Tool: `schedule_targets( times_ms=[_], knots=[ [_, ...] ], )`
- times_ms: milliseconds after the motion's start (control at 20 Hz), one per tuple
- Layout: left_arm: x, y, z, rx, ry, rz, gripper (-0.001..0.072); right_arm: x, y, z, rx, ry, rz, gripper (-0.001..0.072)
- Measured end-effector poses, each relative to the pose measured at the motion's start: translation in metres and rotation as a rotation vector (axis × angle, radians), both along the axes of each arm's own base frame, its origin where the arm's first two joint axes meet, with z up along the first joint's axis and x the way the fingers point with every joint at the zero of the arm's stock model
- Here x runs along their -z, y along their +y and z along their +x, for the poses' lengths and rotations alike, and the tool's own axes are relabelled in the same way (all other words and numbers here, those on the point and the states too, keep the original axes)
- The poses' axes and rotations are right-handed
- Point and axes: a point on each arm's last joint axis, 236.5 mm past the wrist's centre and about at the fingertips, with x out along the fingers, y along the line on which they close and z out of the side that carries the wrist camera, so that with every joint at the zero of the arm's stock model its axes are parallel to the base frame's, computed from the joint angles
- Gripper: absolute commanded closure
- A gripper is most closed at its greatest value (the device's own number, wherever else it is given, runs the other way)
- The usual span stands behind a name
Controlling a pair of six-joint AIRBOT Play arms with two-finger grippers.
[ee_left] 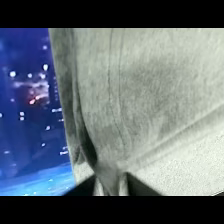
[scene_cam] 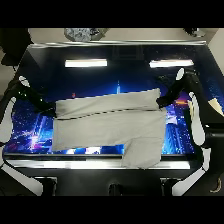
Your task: Fold the shirts.
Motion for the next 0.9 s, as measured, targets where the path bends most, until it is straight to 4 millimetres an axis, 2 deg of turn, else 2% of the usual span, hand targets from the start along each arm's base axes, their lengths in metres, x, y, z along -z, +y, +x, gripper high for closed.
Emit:
schedule_targets(
  times_ms=[100,200,250,300,450,600,800,900],
  knots=[
    [-0.005,0.003,0.002,-0.01,-0.007,0.005,0.0171,-0.003,0.0,0.002,0.013,-0.009,0.001,0.0214],
    [-0.018,0.009,0.007,-0.028,-0.037,0.013,0.0173,-0.015,-0.004,0.0,0.021,-0.015,0.007,0.0214],
    [-0.027,0.013,0.008,-0.041,-0.056,0.02,0.0205,-0.023,-0.011,-0.004,0.034,-0.013,0.012,0.0215],
    [-0.037,0.018,0.009,-0.061,-0.075,0.029,0.0281,-0.03,-0.021,-0.01,0.051,-0.001,0.012,0.0216],
    [-0.056,0.023,-0.005,-0.105,-0.091,0.043,0.0287,-0.051,-0.045,-0.037,0.121,0.044,0.04,0.0216],
    [-0.046,0.011,-0.05,-0.136,-0.04,0.039,0.0303,-0.055,-0.045,-0.066,0.147,0.084,0.069,0.0216],
    [-0.003,-0.002,-0.13,-0.179,0.014,0.062,0.0306,-0.04,-0.04,-0.099,0.146,0.113,0.088,0.0217],
    [0.013,-0.003,-0.154,-0.189,0.007,0.073,0.0305,-0.035,-0.037,-0.11,0.143,0.13,0.097,0.0218]
  ],
)
